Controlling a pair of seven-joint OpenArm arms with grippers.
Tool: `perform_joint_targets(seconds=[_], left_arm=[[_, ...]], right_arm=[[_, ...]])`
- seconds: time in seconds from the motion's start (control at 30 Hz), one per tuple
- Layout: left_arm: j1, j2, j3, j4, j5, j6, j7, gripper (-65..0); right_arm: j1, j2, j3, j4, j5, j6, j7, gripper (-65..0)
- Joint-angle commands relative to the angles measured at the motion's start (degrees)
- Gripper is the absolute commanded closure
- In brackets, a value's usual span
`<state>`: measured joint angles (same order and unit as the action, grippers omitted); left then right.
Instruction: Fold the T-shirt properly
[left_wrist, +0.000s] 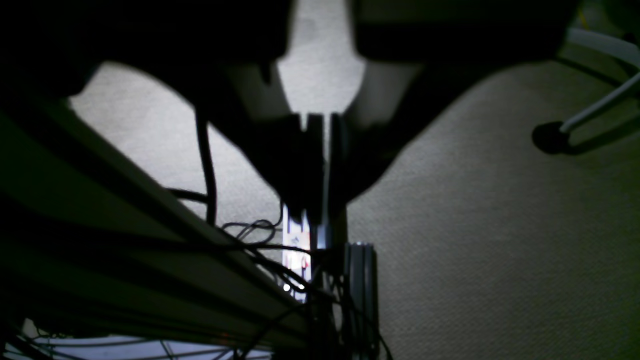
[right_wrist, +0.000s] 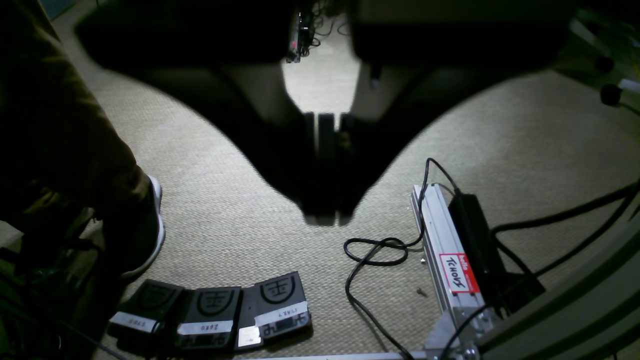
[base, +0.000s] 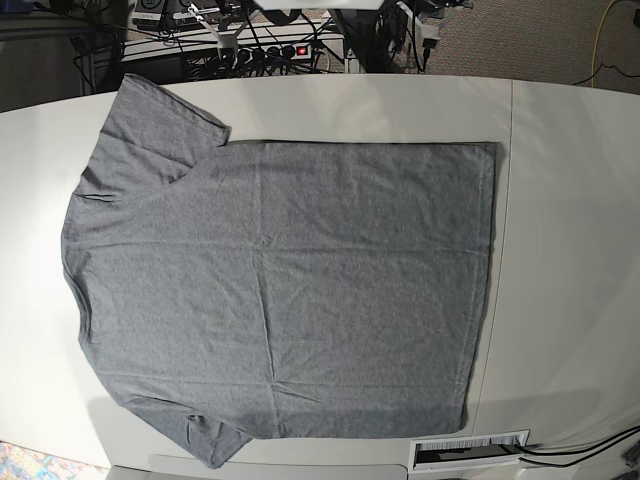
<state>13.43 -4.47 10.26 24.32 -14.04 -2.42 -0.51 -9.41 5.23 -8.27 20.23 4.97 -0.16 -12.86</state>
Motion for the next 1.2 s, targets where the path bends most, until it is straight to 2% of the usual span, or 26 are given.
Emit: perform_joint_targets(seconds=[0.0,0.37,0.6,0.7,0.83,1.0,1.17], left_arm=[[0.74,-0.15,-0.15,0.33,-0.11,-0.37,-0.59,0.0],[1.7,-0.15,-0.15,0.33,-0.11,-0.39,-1.62,0.0],[2.6,-0.35,-0.15,0.33,-0.11,-0.39,-1.42,0.0],[3.78,-0.48,-0.15,0.33,-0.09,-0.39,-1.42,0.0],[5.55,-1.27,-0.15,0.5,-0.11,-0.48,-1.62,0.0],[9.07,-3.98,-0.15,3.8,-0.11,-0.42,-2.51,0.0],[14.23,-7.02,-0.15,10.01,-0.11,-0.44,-2.49,0.0]], right_arm=[[-0.31,0.31,-0.04,0.28,-0.09,0.02,-0.35,0.0],[-0.81,0.33,-0.04,0.28,-0.11,0.83,-0.48,0.0],[-2.86,0.46,-0.04,0.35,-2.73,1.6,-0.48,0.0],[-3.89,1.99,-0.98,0.42,-3.1,5.6,-0.72,0.0],[-6.14,5.03,-6.01,2.64,-3.08,5.77,-1.14,0.0],[-10.62,9.4,-13.35,9.84,-3.08,5.66,-2.99,0.0],[-16.2,13.25,-15.78,18.69,-3.08,5.6,-3.98,0.0]])
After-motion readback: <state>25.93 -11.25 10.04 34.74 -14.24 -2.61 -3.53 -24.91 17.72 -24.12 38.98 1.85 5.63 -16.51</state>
